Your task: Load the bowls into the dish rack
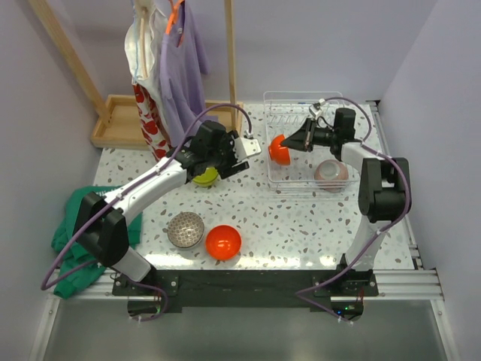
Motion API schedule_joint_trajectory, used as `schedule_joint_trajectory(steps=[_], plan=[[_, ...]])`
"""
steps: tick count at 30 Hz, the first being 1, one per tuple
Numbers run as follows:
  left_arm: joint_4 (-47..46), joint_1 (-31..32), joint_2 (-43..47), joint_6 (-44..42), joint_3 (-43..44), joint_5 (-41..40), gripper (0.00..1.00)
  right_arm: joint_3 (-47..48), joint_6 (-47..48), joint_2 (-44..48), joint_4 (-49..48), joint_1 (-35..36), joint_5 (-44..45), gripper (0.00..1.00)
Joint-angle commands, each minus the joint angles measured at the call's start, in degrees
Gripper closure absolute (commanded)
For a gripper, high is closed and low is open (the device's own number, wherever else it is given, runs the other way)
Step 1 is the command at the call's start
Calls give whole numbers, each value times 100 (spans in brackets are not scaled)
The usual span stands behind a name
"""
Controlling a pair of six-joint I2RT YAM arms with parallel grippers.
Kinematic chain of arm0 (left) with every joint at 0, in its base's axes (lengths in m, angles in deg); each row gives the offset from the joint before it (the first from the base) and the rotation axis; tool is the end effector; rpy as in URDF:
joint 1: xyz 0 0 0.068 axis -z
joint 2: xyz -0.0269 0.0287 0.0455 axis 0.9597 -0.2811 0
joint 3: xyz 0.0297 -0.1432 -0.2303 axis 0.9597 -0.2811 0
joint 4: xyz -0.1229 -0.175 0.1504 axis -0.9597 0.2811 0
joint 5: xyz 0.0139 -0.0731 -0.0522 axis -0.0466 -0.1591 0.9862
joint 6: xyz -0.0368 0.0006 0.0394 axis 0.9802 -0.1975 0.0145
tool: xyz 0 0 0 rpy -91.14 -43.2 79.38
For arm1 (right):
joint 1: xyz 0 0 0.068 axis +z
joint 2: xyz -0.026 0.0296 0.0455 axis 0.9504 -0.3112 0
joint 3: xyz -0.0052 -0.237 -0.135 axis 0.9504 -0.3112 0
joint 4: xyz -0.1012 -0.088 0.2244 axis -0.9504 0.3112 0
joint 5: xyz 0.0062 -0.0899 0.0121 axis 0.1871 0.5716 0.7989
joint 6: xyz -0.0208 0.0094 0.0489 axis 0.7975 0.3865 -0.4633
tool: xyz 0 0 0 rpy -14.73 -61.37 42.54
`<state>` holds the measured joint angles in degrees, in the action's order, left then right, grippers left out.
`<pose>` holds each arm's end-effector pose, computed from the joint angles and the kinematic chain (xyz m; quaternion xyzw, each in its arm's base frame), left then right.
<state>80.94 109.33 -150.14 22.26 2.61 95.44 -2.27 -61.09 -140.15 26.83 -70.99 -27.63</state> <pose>0.2836 -0.2114 0.2908 0.5456 0.7150 -0.0881 0.4281 0.4140 0.0392 0.2161 -0.0165 0.7650 0.6011 0.2305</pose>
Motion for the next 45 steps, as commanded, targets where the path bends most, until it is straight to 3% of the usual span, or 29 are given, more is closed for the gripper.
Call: schedule_joint_trajectory(steps=[1, 9, 15, 20, 25, 34, 42, 45], plan=[[-186, 37, 11, 29, 171, 2, 29, 161, 378, -153, 13, -27, -141, 100], [-168, 90, -358, -6, 496, -86, 28, 231, 617, -522, 356, -71, -70, 100], [-177, 99, -534, 38, 601, 20, 28, 495, 1672, -602, 1622, -273, 246, 97], [-256, 90, -604, 64, 637, 134, 28, 662, 2567, -400, 2649, -466, 755, 79], [-361, 90, -604, 73, 558, 196, 28, 882, 3236, -242, 3405, -581, 1423, 72], [-563, 99, -455, 100, 233, 292, 27, 873, 3158, 13, 3355, -633, 1688, 97], [-616, 90, -227, 73, -14, 283, 27, 803, 2464, 453, 2977, -581, 1180, 100], [-625, 99, -244, 143, -40, 292, 27, 645, 1613, 462, 2214, -546, 881, 100]])
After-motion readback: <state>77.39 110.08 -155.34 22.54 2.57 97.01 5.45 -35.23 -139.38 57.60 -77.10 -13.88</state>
